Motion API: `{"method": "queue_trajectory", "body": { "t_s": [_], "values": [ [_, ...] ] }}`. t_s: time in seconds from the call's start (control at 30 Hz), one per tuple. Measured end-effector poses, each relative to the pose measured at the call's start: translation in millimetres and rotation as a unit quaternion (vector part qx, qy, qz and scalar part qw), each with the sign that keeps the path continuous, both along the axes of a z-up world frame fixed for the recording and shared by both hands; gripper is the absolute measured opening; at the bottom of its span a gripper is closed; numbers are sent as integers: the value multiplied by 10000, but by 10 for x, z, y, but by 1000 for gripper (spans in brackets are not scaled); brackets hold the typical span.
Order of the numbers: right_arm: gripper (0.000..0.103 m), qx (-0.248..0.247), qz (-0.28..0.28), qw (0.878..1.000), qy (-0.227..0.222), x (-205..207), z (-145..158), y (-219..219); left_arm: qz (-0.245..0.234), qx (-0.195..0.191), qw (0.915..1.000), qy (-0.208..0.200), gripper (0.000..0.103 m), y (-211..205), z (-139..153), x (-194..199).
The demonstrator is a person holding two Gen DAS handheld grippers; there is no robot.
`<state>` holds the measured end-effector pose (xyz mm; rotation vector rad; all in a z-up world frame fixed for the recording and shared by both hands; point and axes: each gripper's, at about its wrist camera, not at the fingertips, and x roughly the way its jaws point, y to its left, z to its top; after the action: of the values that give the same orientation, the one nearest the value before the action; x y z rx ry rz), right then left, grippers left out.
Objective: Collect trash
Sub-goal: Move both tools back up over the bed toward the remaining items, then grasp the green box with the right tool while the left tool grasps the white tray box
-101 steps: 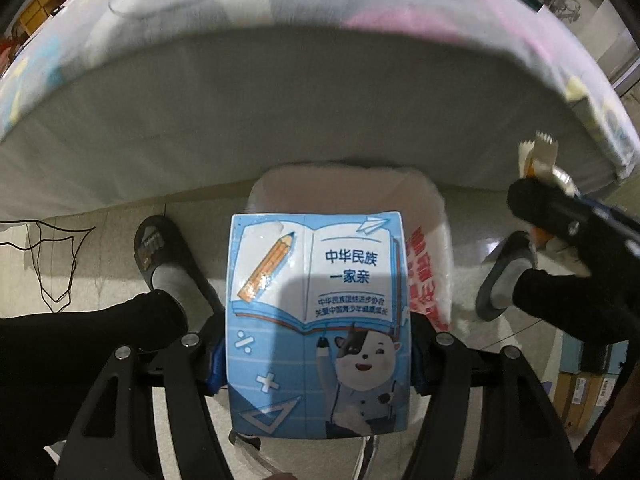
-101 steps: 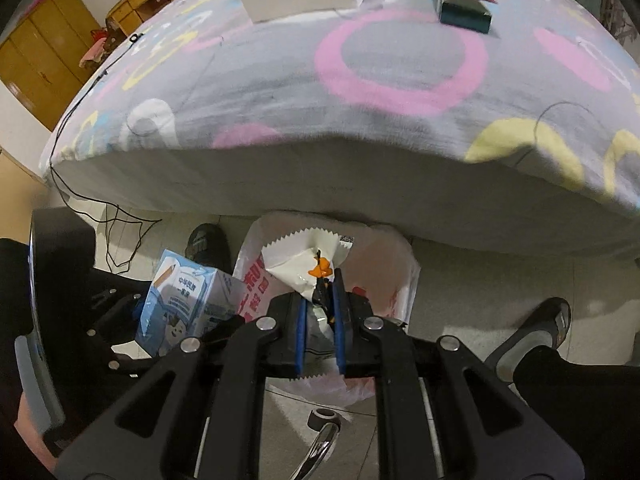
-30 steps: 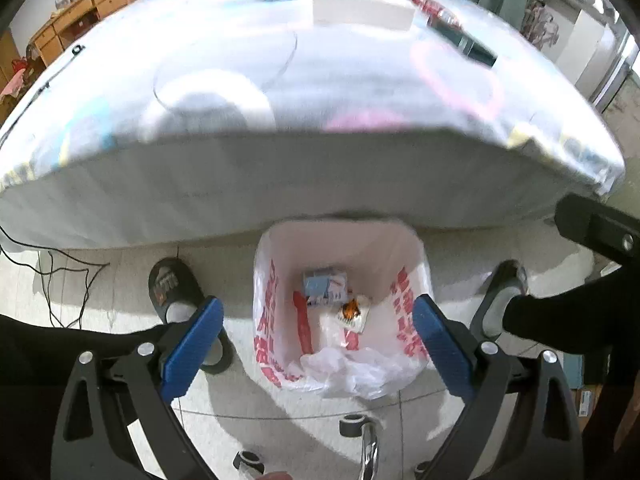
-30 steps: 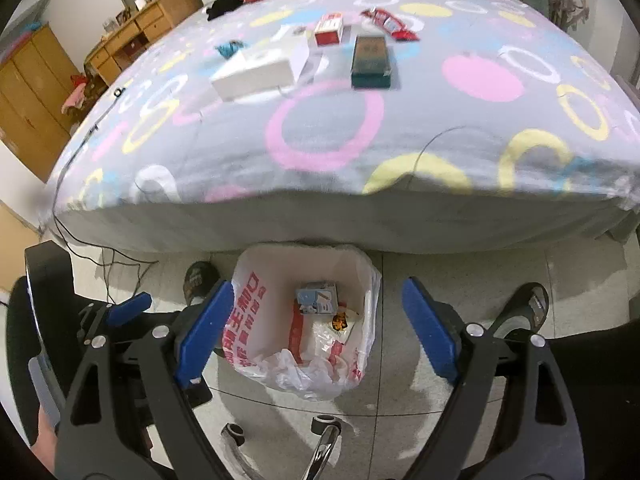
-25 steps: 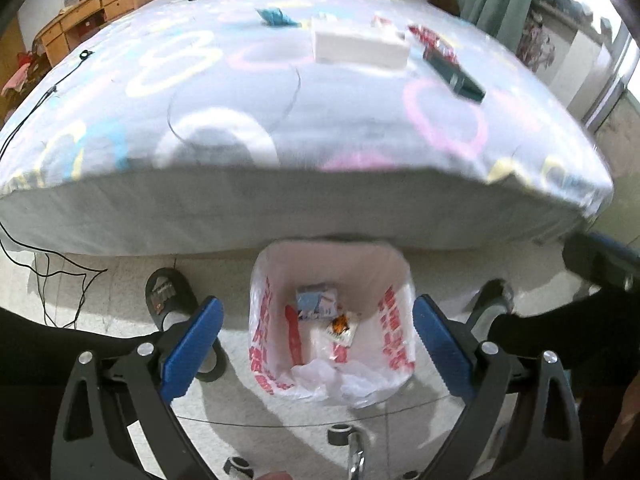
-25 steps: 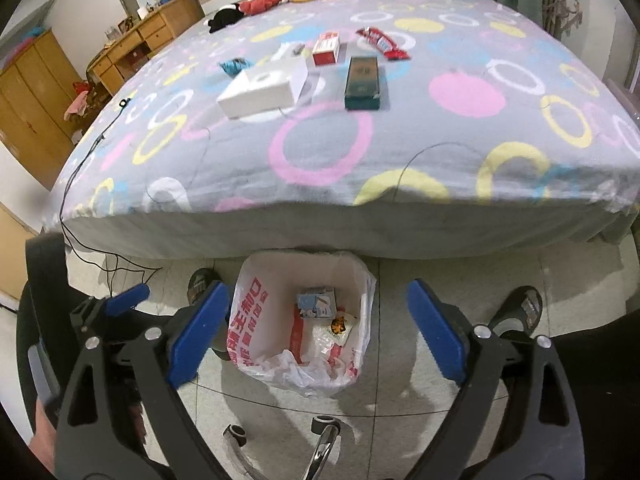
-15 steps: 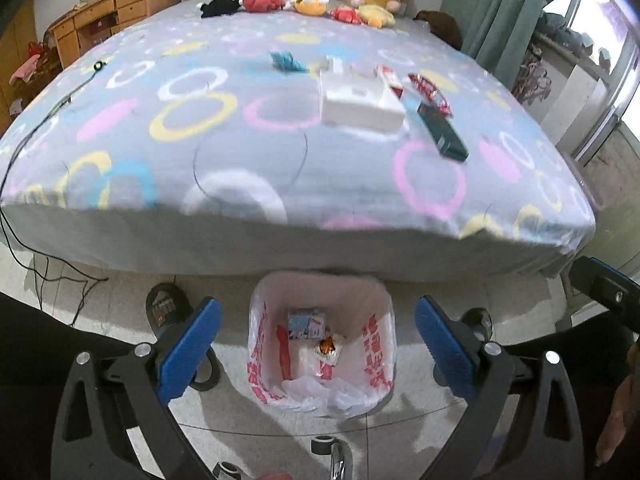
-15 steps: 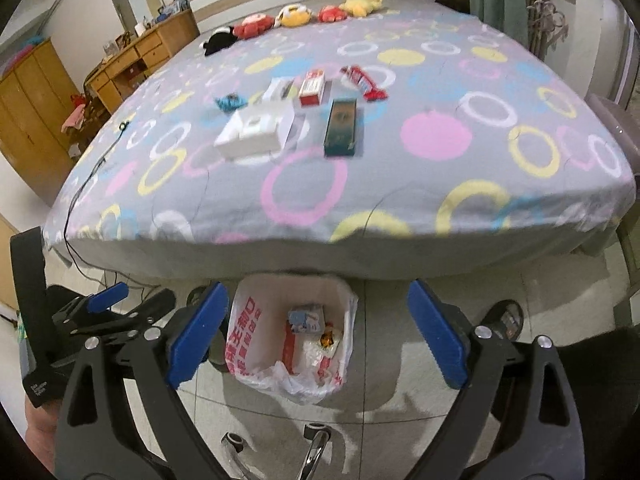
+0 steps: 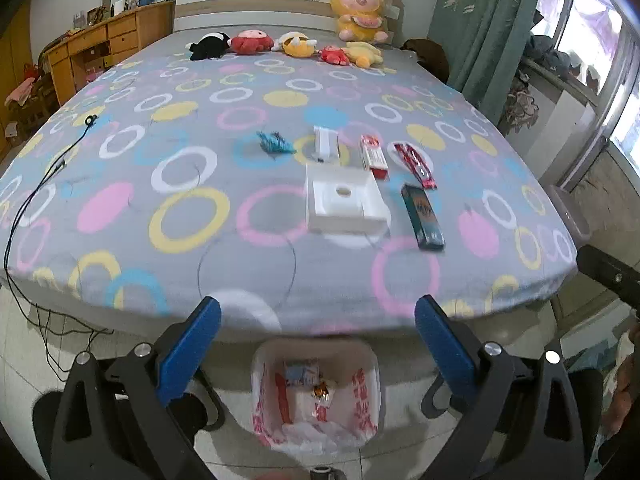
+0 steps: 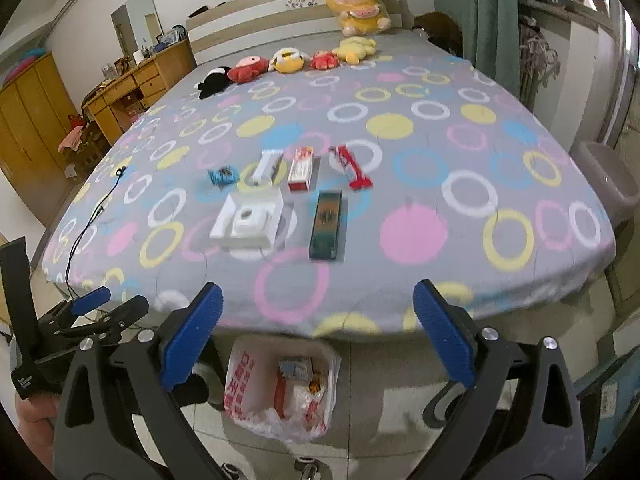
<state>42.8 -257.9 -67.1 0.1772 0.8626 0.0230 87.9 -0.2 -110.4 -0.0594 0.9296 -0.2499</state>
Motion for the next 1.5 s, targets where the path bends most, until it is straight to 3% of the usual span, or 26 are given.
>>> {"method": "queue_trajectory", "body": {
  "t_s": [0.2, 0.4, 1.0, 1.5],
  "values": [
    [94, -68, 93, 9999, -2, 383, 119, -6, 37, 88, 9999, 45, 95, -25, 58, 388],
    [94, -131, 70, 9996, 219, 805, 55, -54, 42, 203, 9996, 202, 95, -61, 3, 771],
    [94, -274, -44, 9902, 1370, 1827, -821, -42, -249, 299, 9945, 968, 95, -477, -551, 1662],
    [94, -167, -188, 9784, 2050, 2351, -1332, -81, -534, 671, 9910, 1031, 95, -698, -871, 1911]
  ]
}}
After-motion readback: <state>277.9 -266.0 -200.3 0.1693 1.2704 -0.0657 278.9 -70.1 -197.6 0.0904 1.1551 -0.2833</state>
